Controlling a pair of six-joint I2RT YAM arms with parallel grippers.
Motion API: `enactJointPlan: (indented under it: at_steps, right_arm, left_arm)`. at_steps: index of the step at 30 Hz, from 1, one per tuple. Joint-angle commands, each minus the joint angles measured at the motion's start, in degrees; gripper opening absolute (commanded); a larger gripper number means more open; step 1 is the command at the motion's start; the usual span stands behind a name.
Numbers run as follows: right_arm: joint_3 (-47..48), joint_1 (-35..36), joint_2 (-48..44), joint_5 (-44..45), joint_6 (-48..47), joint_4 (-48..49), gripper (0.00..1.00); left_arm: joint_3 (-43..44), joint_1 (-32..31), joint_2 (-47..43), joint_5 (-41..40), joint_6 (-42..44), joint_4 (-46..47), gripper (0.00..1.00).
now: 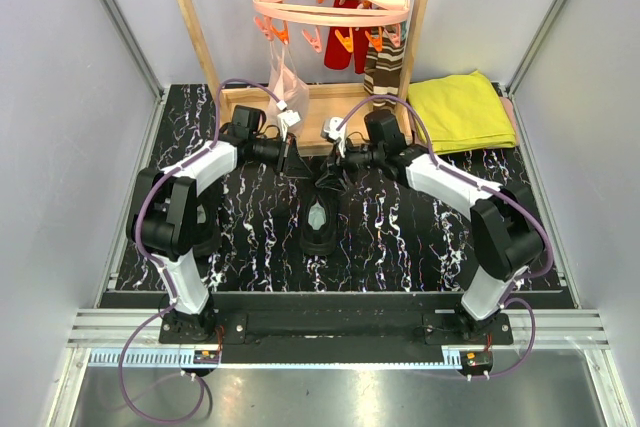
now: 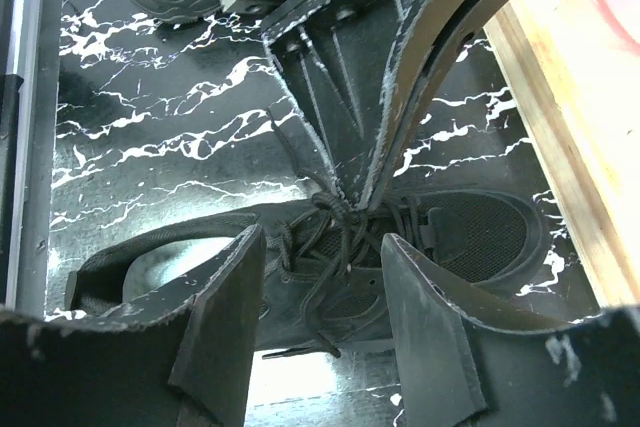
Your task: Tie the shoes
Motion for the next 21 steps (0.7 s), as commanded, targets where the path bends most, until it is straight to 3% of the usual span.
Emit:
enactJointPlan:
  at_steps: [1, 12, 21]
  right_arm:
    - [4.09, 0.11, 1.17, -2.25, -0.23, -0.86, 0.58]
    - [6.29, 0.99, 3.02, -2.69, -2.25, -2.00, 0.48]
    - [5.15, 1.34, 1.96, -1.73, -5.15, -5.25, 0.24]
  left_arm:
    - [-0.23, -0.13, -3.19, -0.74, 0.26, 2.43, 0.00]
    - [-0.23, -0.40, -2.84, -1.09, 0.25, 2.25, 0.00]
    - [-0.40, -0.40, -3.46, -1.53, 0.25, 1.90, 0.00]
